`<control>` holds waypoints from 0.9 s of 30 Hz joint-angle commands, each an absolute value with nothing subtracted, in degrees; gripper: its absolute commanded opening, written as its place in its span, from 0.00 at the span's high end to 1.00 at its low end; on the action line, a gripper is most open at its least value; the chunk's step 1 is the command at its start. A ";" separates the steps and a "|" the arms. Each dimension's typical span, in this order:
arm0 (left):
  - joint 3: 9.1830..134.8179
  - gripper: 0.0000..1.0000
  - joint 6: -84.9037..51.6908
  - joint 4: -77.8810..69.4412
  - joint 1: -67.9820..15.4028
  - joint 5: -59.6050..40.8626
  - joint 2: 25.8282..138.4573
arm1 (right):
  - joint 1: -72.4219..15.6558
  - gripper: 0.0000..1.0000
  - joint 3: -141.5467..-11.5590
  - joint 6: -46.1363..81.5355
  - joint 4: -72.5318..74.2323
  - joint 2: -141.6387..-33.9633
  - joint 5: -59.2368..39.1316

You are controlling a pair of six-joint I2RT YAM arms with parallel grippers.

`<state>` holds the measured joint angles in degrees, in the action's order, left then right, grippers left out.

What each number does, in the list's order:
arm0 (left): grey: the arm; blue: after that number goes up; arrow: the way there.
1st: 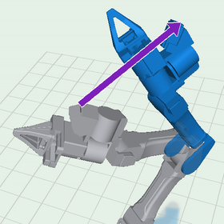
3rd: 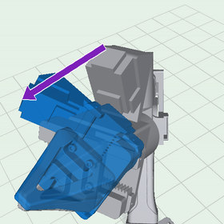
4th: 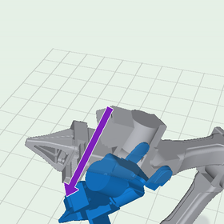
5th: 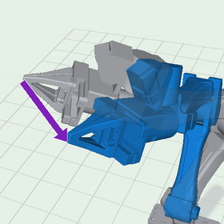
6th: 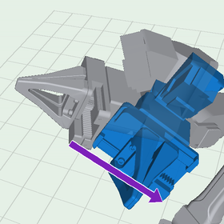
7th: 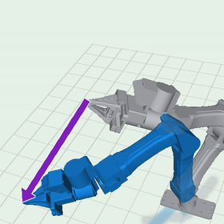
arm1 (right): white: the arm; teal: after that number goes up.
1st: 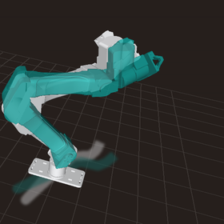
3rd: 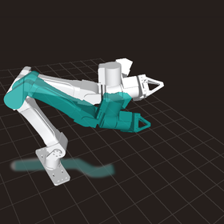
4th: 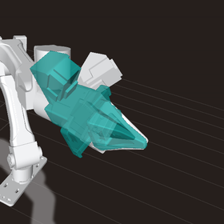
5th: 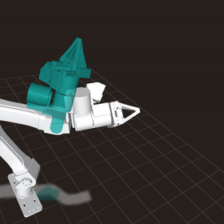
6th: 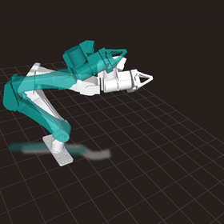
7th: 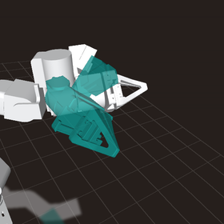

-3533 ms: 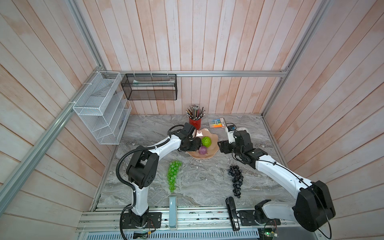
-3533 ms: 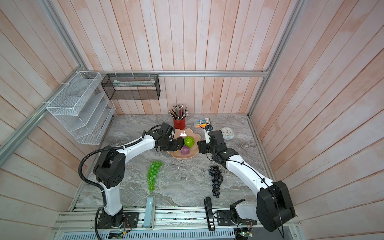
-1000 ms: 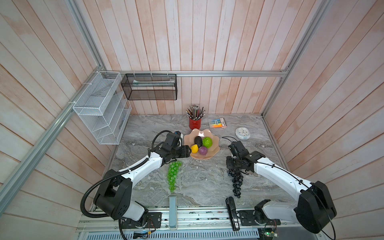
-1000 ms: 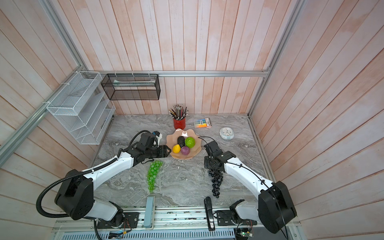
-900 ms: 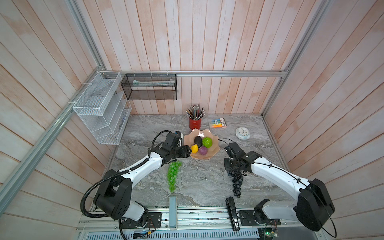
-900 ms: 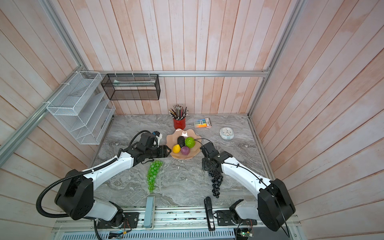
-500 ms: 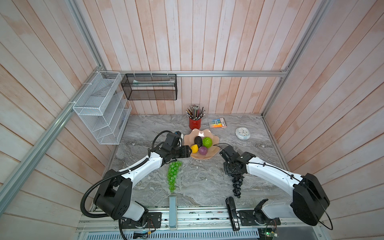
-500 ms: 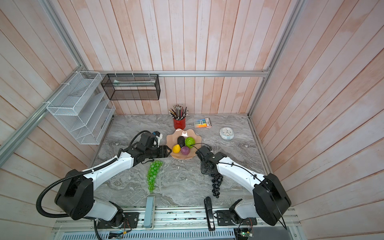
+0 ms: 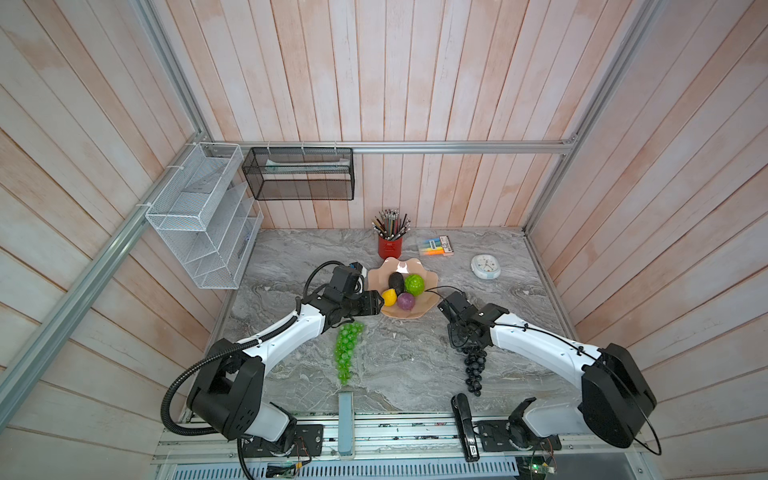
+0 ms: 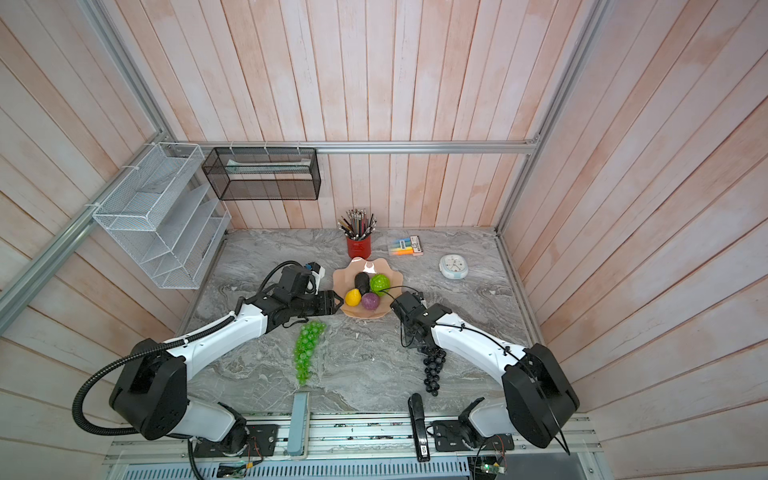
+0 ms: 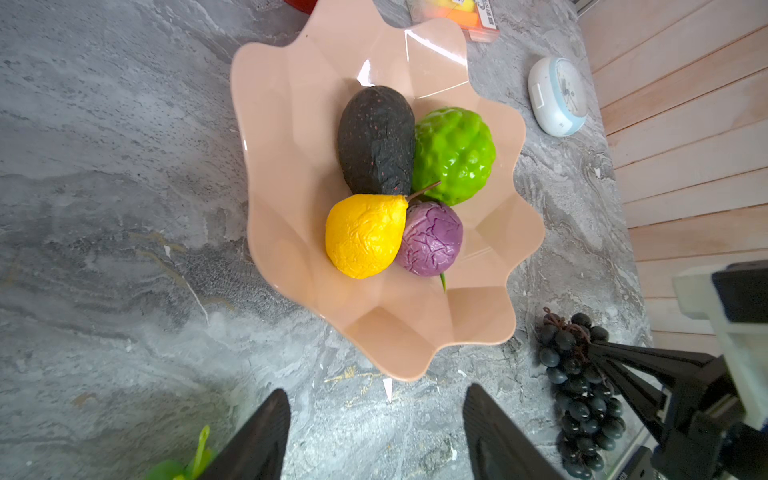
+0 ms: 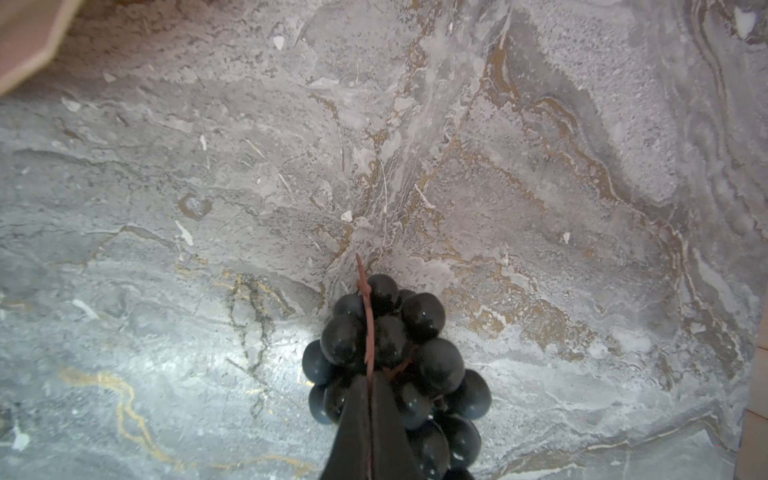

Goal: Place and organize the fake fruits in the fruit bowl
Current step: 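Grasp the dark grapes by the stem with the right gripper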

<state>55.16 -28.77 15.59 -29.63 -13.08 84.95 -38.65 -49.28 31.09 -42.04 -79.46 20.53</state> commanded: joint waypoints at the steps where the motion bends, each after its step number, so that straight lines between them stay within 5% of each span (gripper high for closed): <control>1: 54.40 0.32 -29.35 14.87 -29.27 -13.49 84.60 | -38.94 1.00 -49.36 30.94 -43.02 -78.69 21.75; 27: 52.38 0.33 -32.34 14.05 -29.36 -14.60 83.59 | -40.59 1.00 -52.68 33.04 -47.94 -68.00 20.76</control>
